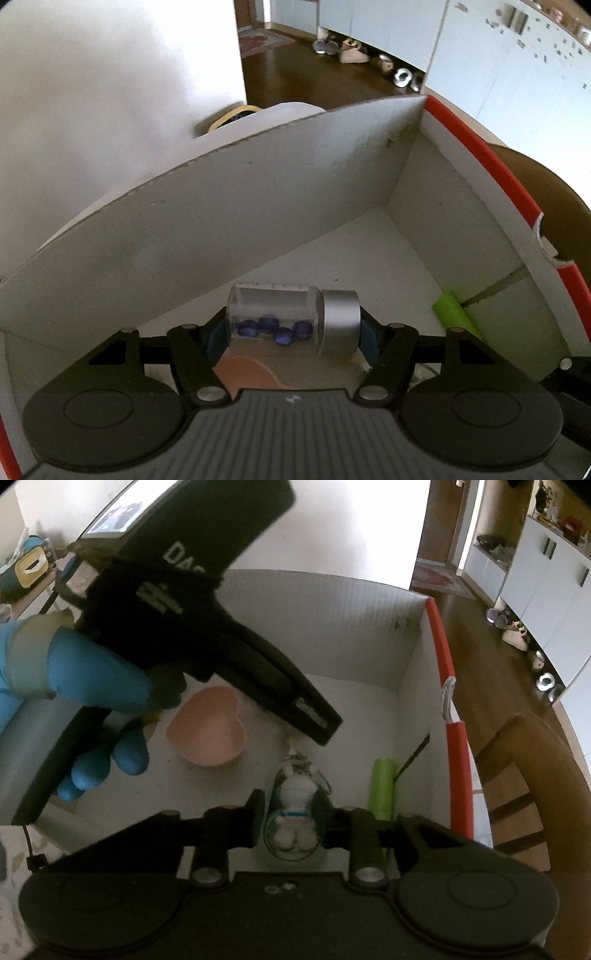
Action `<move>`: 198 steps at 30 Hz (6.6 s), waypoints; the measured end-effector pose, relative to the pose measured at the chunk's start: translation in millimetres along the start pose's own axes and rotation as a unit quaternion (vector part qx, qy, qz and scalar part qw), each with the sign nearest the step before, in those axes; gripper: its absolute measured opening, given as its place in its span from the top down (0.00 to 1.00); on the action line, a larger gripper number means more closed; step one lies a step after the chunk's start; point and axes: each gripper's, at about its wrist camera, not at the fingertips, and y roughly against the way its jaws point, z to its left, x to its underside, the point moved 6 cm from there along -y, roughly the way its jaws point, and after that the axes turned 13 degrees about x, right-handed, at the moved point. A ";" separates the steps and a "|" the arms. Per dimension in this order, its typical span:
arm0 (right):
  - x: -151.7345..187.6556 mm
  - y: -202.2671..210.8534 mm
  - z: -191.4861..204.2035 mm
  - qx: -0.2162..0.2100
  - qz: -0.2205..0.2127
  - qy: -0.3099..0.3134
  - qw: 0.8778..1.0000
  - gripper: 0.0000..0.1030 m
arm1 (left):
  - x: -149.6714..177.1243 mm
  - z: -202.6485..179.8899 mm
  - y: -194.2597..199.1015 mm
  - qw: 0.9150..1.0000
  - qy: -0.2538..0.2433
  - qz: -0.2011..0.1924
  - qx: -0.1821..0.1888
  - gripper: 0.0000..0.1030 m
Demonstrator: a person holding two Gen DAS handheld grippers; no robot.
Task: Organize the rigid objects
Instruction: 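Open both tools to release the jar and keychain, then lift out, then grasp the yellow box with the left tool while the right tool grasps the pink binder clip, then carry the yellow box and pink binder clip into the red box with both tools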
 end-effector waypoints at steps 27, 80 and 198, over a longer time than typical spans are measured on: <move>5.7 92.3 -6.5 -0.025 -0.066 -0.033 0.997 0.39 | 18.8 -8.4 110.5 0.994 0.027 -0.107 0.015 0.26; 177.2 237.5 22.9 -0.059 -0.126 -0.054 0.989 0.01 | 213.1 -86.2 241.4 0.979 -0.055 -0.186 0.056 0.11; 149.4 239.8 0.1 -0.047 -0.125 -0.140 0.981 0.74 | 245.5 -103.8 222.9 0.980 -0.027 -0.173 0.100 0.72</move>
